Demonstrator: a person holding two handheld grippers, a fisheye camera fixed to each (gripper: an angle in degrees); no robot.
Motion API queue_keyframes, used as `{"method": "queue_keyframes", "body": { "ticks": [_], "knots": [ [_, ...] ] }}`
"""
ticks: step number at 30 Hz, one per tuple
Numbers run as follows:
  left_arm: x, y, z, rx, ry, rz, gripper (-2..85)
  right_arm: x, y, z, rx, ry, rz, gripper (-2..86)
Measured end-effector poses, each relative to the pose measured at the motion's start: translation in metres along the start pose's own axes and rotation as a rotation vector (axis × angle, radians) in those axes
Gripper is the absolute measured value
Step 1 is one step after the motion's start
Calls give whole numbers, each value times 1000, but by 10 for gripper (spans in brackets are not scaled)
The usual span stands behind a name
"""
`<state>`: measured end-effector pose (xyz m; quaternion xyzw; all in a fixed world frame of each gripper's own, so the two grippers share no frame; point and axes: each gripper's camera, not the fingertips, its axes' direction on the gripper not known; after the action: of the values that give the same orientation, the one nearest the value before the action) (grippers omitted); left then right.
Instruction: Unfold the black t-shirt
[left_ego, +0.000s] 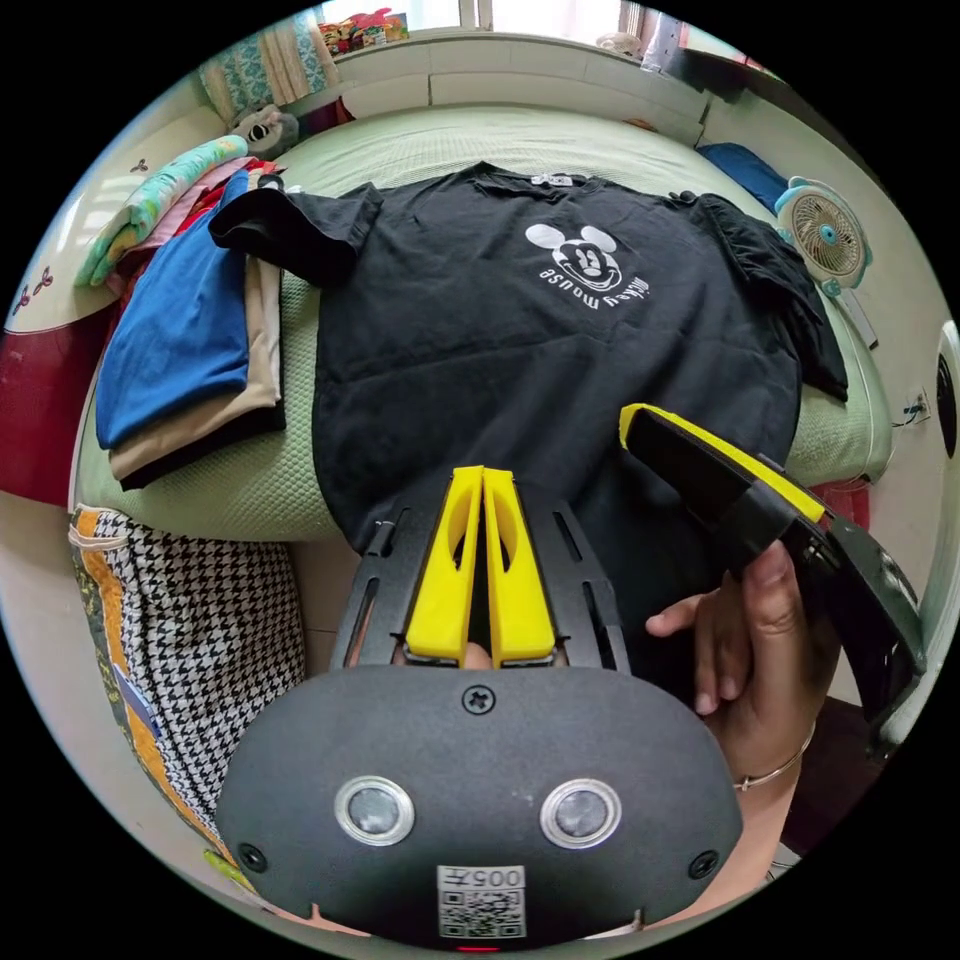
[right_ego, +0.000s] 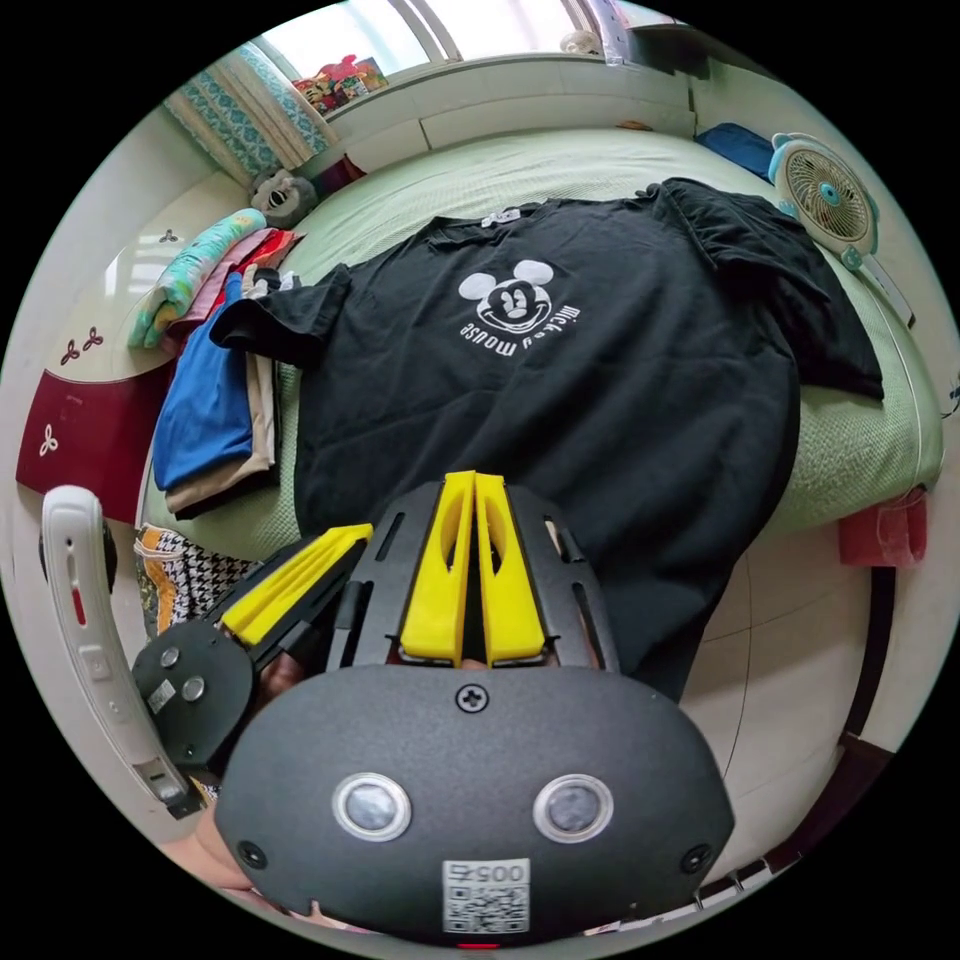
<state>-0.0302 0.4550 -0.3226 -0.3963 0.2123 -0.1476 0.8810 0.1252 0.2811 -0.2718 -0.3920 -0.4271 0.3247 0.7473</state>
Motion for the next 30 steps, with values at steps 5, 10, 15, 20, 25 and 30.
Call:
{"method": "queue_keyframes", "body": {
  "ticks": [5, 10, 15, 20, 25, 30],
  "knots": [
    [2, -4, 1, -9, -14, -10, -2, -2, -2, 3, -8, -18, -15, -14],
    [11, -7, 3, -27, -57, -7, -2, -6, -2, 5, -29, -13, -66, -13],
    [22, -9, 4, -42, -109, 7, -2, -3, -2, 6, -50, -2, -72, -13],
    [18, -10, 1, -38, -60, 4, -3, -1, -1, 5, -51, 23, -65, -13],
    [11, -11, 0, -48, -55, -29, -3, -4, -1, 5, -51, 38, -80, -13],
    [14, -10, -3, -43, -109, 13, -3, -3, -1, 6, -59, 9, -74, -13]
  ]
}}
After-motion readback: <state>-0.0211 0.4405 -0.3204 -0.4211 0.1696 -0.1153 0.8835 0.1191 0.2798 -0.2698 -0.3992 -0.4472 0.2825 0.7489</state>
